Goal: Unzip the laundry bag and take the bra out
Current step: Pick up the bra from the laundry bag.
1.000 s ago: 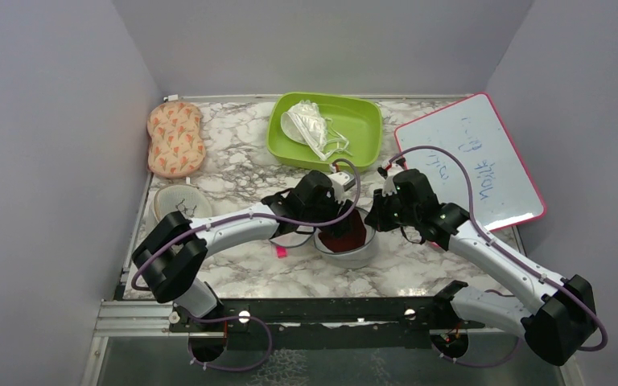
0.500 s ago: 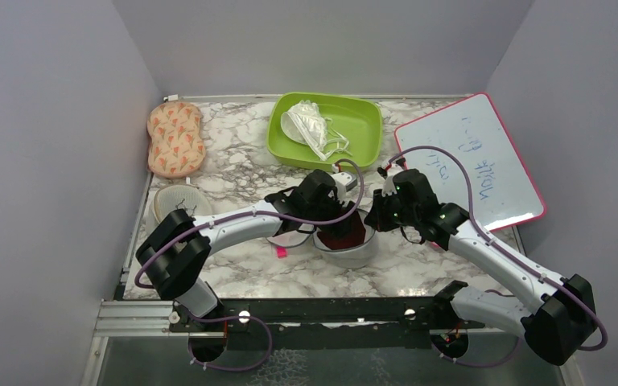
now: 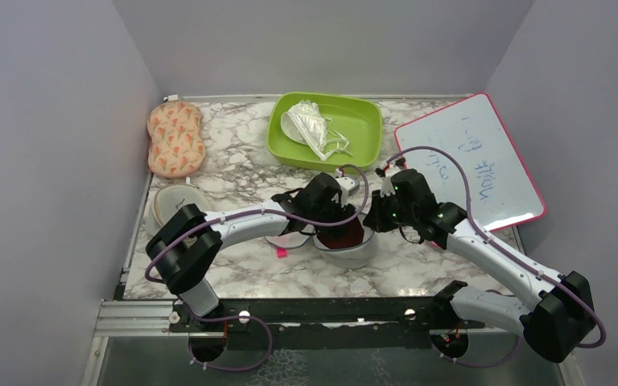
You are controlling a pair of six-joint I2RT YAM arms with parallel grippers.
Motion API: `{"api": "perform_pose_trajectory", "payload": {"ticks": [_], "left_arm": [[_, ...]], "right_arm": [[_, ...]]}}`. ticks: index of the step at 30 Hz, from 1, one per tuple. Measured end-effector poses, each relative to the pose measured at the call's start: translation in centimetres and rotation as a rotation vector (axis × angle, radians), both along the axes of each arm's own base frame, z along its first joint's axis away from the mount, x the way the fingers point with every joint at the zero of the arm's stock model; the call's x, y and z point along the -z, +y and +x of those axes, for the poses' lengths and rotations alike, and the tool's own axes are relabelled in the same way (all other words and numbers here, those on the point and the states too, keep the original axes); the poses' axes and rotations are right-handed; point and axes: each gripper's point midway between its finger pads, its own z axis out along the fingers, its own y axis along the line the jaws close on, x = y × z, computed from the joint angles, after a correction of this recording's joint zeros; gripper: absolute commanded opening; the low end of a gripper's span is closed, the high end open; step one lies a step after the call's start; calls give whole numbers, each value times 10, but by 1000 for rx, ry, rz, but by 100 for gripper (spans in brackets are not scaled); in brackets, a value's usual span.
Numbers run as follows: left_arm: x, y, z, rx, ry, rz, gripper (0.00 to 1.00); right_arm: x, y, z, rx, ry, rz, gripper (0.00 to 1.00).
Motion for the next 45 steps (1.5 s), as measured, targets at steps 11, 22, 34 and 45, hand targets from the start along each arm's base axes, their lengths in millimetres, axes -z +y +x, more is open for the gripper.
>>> {"api": "perform_pose_trajectory", "payload": {"ticks": [11, 22, 34, 45], "left_arm": [[7, -7, 1, 1, 9, -13, 13], [-18, -9, -4, 45, -38, -78, 0], [-42, -2, -17, 79, -73, -147, 0], [-100, 14, -28, 93, -207, -265, 0]], "right_arm": [[0, 0, 0, -2, 2, 0, 0], [1, 1, 0, -1, 3, 0, 0], [1, 0, 1, 6, 0, -4, 0], [-5, -15, 11, 119, -48, -23, 0]]}}
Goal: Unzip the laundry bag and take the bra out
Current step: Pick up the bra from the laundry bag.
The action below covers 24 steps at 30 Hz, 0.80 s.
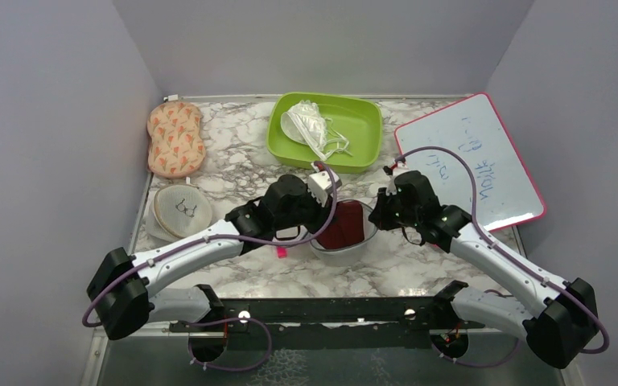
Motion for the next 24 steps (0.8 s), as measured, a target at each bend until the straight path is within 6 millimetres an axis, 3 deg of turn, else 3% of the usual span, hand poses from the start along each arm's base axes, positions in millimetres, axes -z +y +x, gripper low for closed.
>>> {"api": "perform_pose_trajectory", "payload": {"ticks": [8, 16, 21, 24], "left_arm": [[-51, 9, 2, -39, -106, -112, 0], [-69, -2, 8, -71, -88, -212, 0], [-73, 3, 25, -152, -57, -250, 0], [-89, 18, 50, -234, -44, -302, 0]], "right_arm": [[2, -3, 1, 19, 2, -7, 0], [2, 4, -2, -18, 13, 13, 1], [8, 7, -4, -37, 39, 8, 0], [8, 7, -4, -41, 39, 8, 0]]}}
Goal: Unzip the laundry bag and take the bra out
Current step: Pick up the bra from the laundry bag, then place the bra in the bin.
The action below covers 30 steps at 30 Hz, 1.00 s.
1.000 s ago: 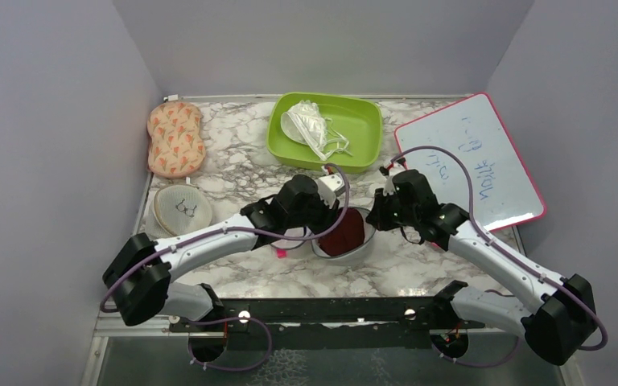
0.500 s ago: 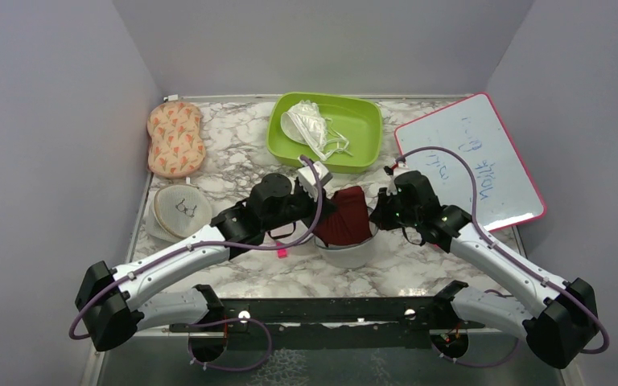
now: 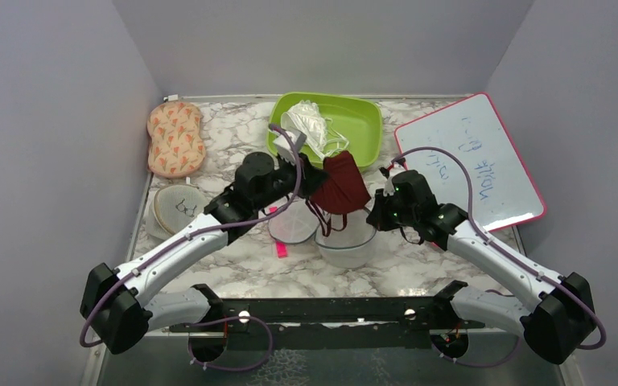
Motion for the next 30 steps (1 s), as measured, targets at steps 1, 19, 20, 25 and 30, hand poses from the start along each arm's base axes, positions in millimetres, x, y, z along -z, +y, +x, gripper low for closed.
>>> {"api": "perform_pose_trajectory", "payload": {"ticks": [1, 19, 20, 25, 30], "left_arm": [[-8, 6, 9, -24, -1, -25, 0], [-125, 16, 64, -36, -99, -282, 0], [-123, 11, 69, -29, -93, -284, 0], [-104, -17, 102, -7, -39, -282, 0], [-103, -46, 144, -3, -31, -305, 0]], "right_arm": [[0, 0, 0, 0, 0, 0, 0], [-2, -1, 0, 0, -11, 0, 5], [-2, -2, 0, 4, -11, -2, 6], [-5, -4, 0, 18, -15, -3, 12], [-13, -6, -1, 22, -39, 10, 13]]}}
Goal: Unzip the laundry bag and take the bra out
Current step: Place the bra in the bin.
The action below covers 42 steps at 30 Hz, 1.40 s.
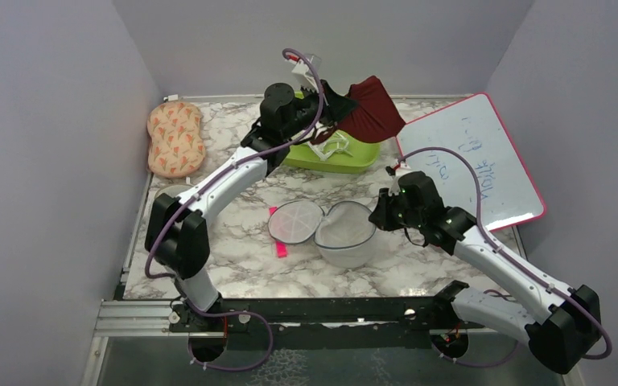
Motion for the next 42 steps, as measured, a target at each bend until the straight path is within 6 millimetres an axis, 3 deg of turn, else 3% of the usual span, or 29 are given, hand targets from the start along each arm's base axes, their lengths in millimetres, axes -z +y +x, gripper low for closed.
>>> {"api": "perform_pose_trajectory", "payload": {"ticks": [5, 8, 13, 16, 22, 28, 33, 39, 42], "left_arm": [[-9, -24, 37, -1, -32, -42, 0], [-1, -36, 57, -4, -20, -56, 0], [36, -58, 97, -8, 43, -67, 0], [73, -63, 120, -19, 108, -64, 0], [160, -40, 165, -53, 237, -23, 0], [227, -8, 189, -82, 348, 28, 0], [248, 12, 197, -106, 377, 91, 0], [242, 25, 206, -118, 326, 163, 0], [246, 31, 207, -121, 327, 197, 10]], "right_arm": [[-9, -1, -1, 5, -23, 21, 14], [-10, -1, -1, 6, -25, 24, 14], [-9, -1, -1, 6, -22, 23, 14], [-8, -1, -2, 6, -18, 20, 14], [-10, -2, -4, 6, -20, 22, 14], [-11, -2, -4, 6, -22, 24, 14], [-10, -2, -4, 6, -21, 23, 14], [-10, -2, -4, 5, -19, 24, 14], [-9, -1, -4, 0, -14, 24, 14]]}}
